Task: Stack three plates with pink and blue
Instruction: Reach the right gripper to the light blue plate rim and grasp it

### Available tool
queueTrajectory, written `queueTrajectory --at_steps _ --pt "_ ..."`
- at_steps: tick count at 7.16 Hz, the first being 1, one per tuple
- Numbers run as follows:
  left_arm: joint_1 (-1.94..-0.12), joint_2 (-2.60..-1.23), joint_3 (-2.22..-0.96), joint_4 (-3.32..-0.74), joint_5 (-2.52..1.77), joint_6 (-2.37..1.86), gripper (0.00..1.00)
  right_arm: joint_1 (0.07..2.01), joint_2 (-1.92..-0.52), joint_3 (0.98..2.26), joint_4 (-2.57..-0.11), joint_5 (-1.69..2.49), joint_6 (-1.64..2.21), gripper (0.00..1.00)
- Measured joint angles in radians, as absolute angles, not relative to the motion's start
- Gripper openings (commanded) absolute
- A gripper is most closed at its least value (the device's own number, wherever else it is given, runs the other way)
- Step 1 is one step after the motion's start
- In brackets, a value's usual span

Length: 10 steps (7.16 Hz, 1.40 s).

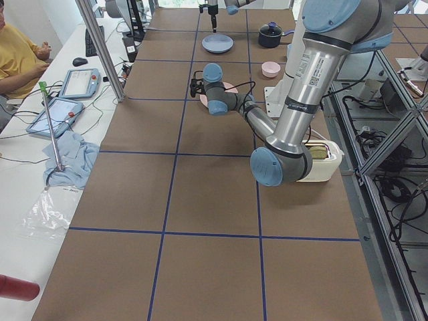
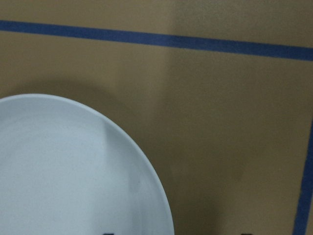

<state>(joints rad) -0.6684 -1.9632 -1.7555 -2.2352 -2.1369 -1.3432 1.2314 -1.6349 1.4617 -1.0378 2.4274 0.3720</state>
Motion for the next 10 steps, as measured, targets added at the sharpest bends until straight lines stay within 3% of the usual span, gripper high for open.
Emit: queueTrajectory --at_steps 2,3,4,5,10 --pt "-0.667 -1.963 -1.752 -2.235 -2.136 -1.342 0.84 1.212 -1.621 1.444 -1.018 2.413 0.405 0.81" --pt "-0.667 -1.963 -1.751 -2.235 -2.136 -1.342 0.83 1.202 -1.619 1.440 -1.014 2.409 0.408 0.74" --pt "-0.666 -1.963 -1.750 -2.235 -2.136 -1.342 0.83 1.191 -1.616 1.434 -1.011 2.402 0.409 0.52" --pt "-0.667 -1.963 -1.750 -2.235 -2.136 -1.342 0.83 1.181 -1.609 1.424 -1.009 2.392 0.409 0.01" --pt "-0.669 -1.963 -1.751 -2.235 -2.134 -1.342 0.83 1.162 -1.594 1.424 -0.986 2.398 0.410 0.00"
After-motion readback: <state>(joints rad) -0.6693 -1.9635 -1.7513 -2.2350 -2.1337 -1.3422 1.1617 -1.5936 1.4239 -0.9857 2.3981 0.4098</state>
